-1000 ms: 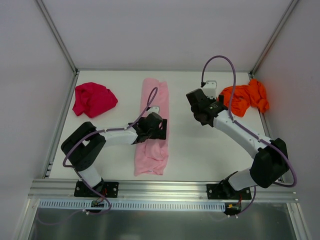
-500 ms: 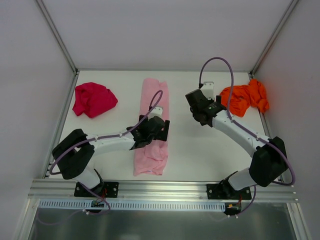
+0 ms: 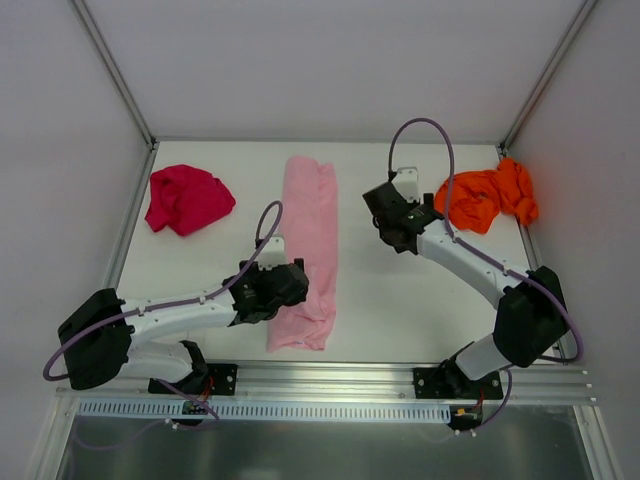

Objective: Fold and stack the t-shirts
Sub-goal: Grab the bottom of the folded rectangular tshirt with left arm

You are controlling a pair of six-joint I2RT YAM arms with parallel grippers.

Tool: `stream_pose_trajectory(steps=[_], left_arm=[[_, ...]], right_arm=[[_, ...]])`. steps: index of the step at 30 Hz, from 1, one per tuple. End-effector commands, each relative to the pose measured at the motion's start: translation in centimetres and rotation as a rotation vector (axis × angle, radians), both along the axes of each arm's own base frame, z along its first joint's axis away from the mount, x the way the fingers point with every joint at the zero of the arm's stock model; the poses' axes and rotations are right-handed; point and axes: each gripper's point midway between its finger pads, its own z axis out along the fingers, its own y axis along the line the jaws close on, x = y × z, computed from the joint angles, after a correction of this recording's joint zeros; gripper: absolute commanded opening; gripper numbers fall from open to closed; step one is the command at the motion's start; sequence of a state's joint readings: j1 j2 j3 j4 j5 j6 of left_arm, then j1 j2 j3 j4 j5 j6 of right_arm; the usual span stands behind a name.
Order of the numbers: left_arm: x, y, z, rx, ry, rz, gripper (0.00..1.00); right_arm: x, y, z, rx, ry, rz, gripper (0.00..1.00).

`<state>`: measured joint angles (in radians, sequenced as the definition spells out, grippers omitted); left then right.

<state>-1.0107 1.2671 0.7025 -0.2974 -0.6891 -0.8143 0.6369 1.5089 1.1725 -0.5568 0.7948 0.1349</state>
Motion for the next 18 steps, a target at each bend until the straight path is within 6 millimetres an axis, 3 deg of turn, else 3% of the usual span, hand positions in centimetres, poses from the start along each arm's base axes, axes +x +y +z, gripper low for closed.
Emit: stream_pose_trajectory(steps=[1, 3, 6, 13, 18], left_arm=[[-2.3, 2.0, -2.3, -0.013, 0.042, 0.071, 0.99], [-3.2, 2.2, -3.9, -0.031, 0.059, 0.053, 0.99], [-4.4, 1.8, -4.7, -0.073, 0.059, 0.019, 0.99], [-6.2, -0.6, -5.3, -0.144, 0.047, -0.097, 0.99], [-6.5, -2.2, -4.5, -0.216, 0.016, -0.175, 0.99]], right_arm=[[0.5, 1.0, 1.5, 0.015, -0.039, 0.018, 0.78], [0.5, 1.3, 1.5, 0.015, -0.04, 0.027, 0.78], [0.5, 1.6, 1.4, 0.006, -0.034, 0.033, 0.78], [0.6, 2.2, 1.5, -0.014, -0.03, 0.037, 0.78], [0.7, 2.5, 1.4, -0.022, -0.028, 0.044, 0.78]])
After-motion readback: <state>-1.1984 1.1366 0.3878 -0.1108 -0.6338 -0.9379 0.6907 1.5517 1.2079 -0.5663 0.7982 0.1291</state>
